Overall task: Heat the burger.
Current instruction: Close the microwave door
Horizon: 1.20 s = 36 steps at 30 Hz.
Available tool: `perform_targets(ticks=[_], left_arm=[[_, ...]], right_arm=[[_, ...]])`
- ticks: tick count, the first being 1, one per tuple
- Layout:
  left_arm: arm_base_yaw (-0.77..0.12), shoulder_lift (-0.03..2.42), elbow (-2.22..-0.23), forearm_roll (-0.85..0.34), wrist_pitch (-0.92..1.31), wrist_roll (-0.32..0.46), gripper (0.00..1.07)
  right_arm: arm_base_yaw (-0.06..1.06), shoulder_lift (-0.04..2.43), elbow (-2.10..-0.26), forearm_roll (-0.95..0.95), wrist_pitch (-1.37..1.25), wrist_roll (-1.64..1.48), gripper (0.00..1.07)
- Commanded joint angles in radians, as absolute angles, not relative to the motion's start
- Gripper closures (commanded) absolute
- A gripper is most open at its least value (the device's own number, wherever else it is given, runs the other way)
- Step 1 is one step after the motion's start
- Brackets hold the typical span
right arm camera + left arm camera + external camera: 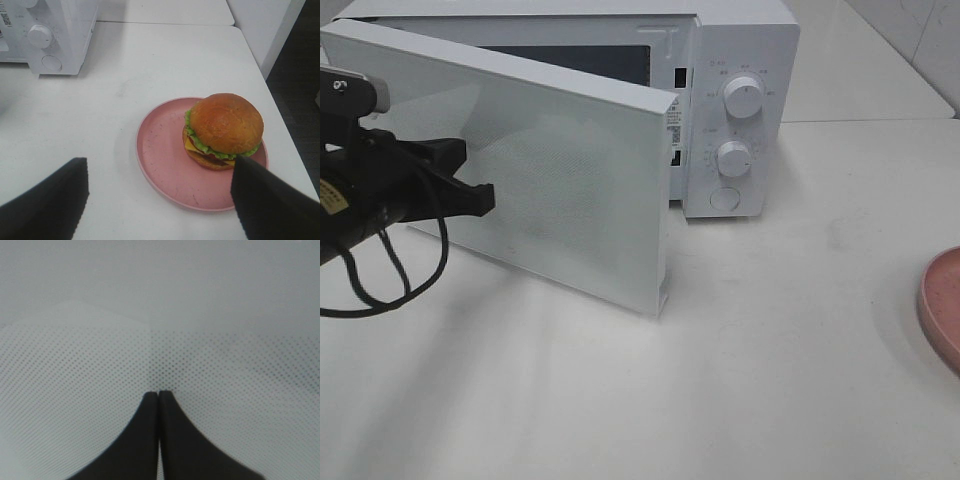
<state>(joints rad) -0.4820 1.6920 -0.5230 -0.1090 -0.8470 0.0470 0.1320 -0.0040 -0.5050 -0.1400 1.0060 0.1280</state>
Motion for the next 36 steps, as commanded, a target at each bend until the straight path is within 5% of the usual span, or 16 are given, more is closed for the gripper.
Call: perform_targets(ticks=[1,15,31,36], left_arm=[[-0.501,1.714,-0.563,-0.145,-0.856,0.048,1.07],[-0.592,1.853,-0.776,-0.298,-0.844,0.134,1.07],[-0.605,1.973,-0.981,-0.386,-0.757,0.139,1.07],[-0.605,2.001,-1.053,-0.471,-0.727,0.222,1.07]], right_arm=[[0.129,-0.035,-0.503,-0.143,0.996,0.119,0.32],[0.129,-0.035,-0.503,-0.143,0.996,0.119,0.32],[0.129,-0.035,-0.503,-0.143,0.996,0.120,0.32],[0.129,-0.035,-0.503,-0.143,0.996,0.120,0.32]])
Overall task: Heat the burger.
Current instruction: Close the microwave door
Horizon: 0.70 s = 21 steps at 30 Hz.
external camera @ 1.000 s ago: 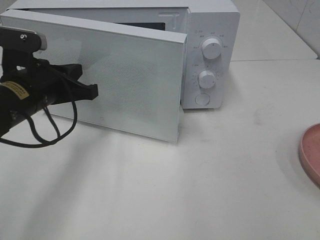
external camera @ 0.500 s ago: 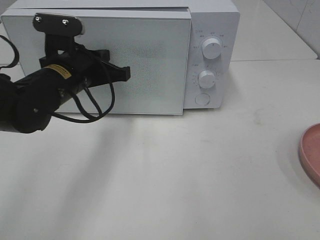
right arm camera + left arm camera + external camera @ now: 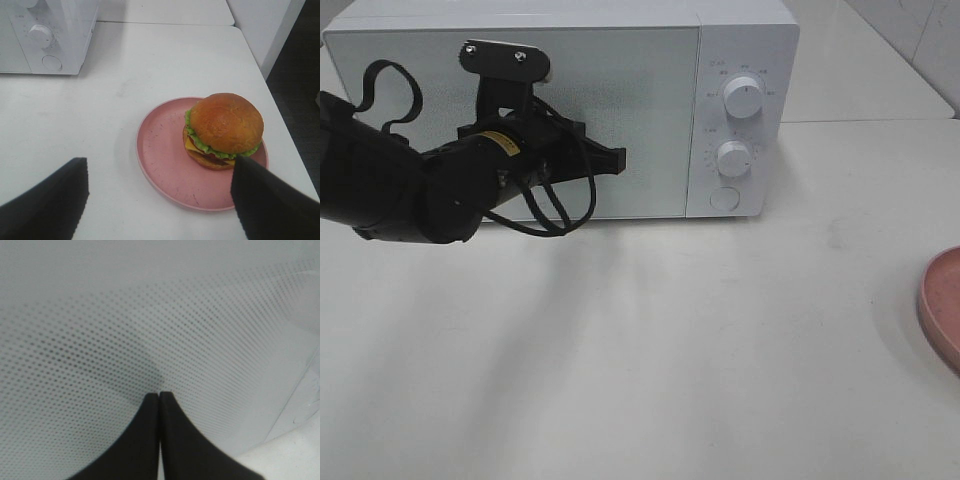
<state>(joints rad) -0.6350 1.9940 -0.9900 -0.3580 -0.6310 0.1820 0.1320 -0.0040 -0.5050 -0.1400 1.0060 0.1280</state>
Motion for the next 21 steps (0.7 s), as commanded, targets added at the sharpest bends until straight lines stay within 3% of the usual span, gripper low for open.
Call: perform_targets(ticks=[1,6,20,21], left_arm=[[-0.605,2.001,-1.053,-0.471,-0.727,0.222,1.07],[-0.605,1.980,-1.063,-0.474,-0.649,0.240,1.07],[-0.605,1.830,-1.063,-0.474,-0.084,0.240,1.07],[-0.605,1.815,-1.063,-0.474,-0.011,0.240,1.03]], right_arm=[[0.129,-0.035,-0.503,-0.143,0.996,0.120,0.32],[0.129,-0.035,-0.503,-0.143,0.996,0.120,0.32],[0.129,-0.035,-0.503,-0.143,0.996,0.120,0.32],[0.129,-0.035,-0.503,-0.143,0.996,0.120,0.32]])
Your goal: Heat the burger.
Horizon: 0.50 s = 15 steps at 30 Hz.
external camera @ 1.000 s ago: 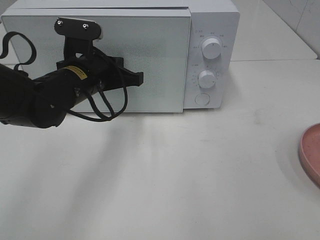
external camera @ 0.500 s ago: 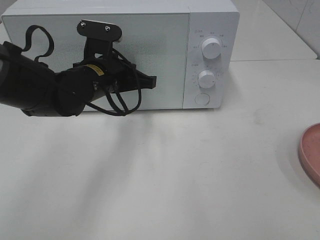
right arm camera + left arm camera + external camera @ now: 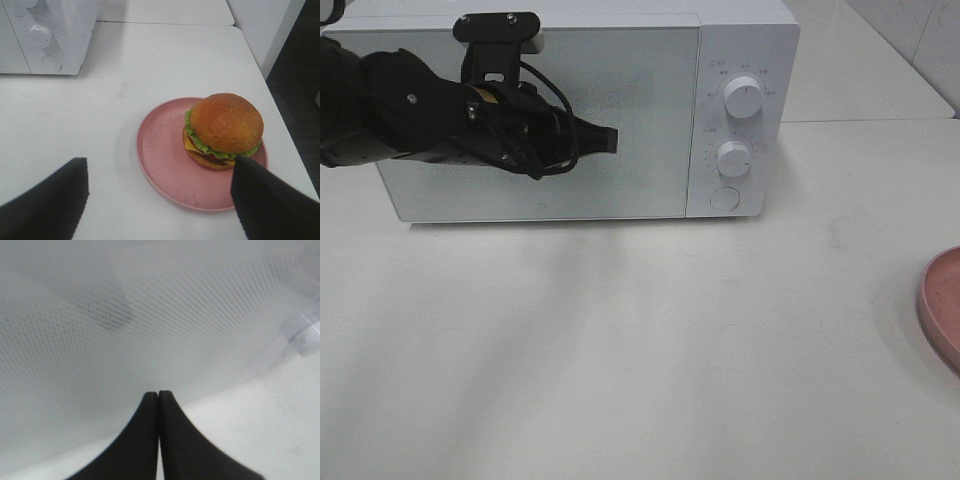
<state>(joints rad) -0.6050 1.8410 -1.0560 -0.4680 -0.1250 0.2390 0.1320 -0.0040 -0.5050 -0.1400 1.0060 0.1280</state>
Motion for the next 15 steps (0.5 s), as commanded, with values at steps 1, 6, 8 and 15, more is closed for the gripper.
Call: perform_targets(ticks=[1,6,8,15], left_arm=[[-0.605,1.815,-1.063,-0.474,-0.011,0.240,1.03],[-0.605,1.781,-1.063,-0.469,0.258,0.240,0.51],[-0.605,1.767,-1.063,-0.467,0.348,0.239,0.21],[-0.605,1.695,-1.065,-0.418,0.604,0.240,0.07]], right_arm=[[0.129,-0.035,-0.503,-0.143,0.996,0.120,0.32],[0.129,-0.035,-0.503,-0.143,0.996,0.120,0.32],[0.129,-0.035,-0.503,-0.143,0.996,0.120,0.32],[0.129,-0.035,-0.503,-0.143,0.996,0.120,0.32]])
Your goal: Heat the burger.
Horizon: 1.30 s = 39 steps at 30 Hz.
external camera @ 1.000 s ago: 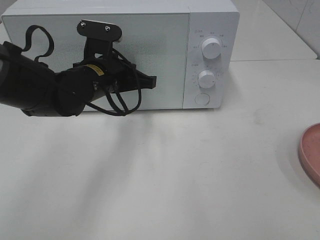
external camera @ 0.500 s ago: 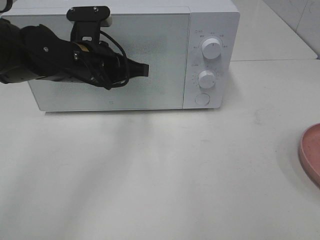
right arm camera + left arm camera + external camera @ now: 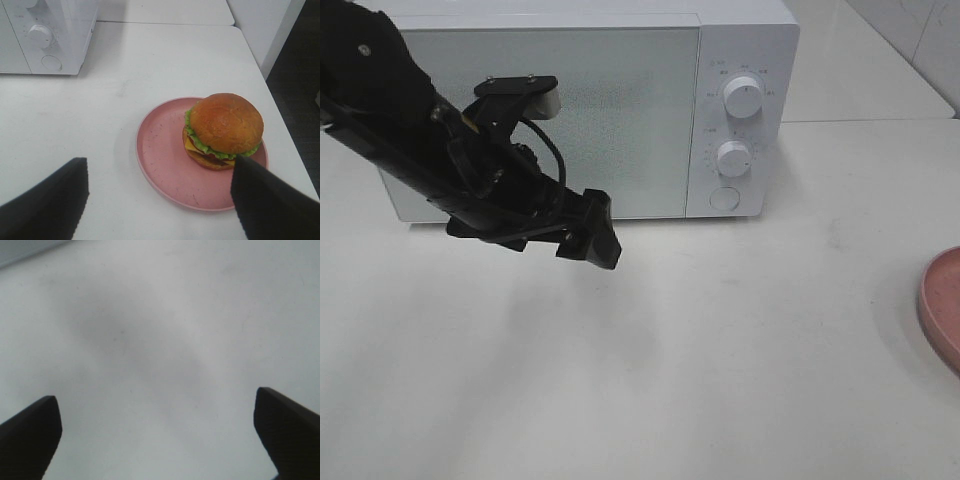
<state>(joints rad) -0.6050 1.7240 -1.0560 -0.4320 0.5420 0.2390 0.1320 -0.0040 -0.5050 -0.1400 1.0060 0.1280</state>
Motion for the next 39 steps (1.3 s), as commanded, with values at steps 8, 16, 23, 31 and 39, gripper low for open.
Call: perform_targets(ticks=[8,16,23,31,39], left_arm=[[-0.590,1.563,-1.065,-0.281,0.811,0.174,0.08],[-0.408,1.457,-1.065,-0.275,0.964,0.109,0.08],[-0.188,1.416,-1.065,-0.250,1.141,0.136,0.08],[-0.011,1.380,-1.064,-0.168,1.276,0.089,0.08],[0.055,1.217,-0.981,-0.166,1.283,0.077,0.08]], right_arm=[[0.129,-0.035,-0.503,-0.143,0.996,0.120,0.32],[0.129,-0.035,-0.503,-0.143,0.996,0.120,0.32],[0.129,-0.035,-0.503,-0.143,0.996,0.120,0.32],[0.129,-0.035,-0.503,-0.143,0.996,0.120,0.32],[0.129,-0.035,-0.503,-0.143,0.996,0.120,0.32]])
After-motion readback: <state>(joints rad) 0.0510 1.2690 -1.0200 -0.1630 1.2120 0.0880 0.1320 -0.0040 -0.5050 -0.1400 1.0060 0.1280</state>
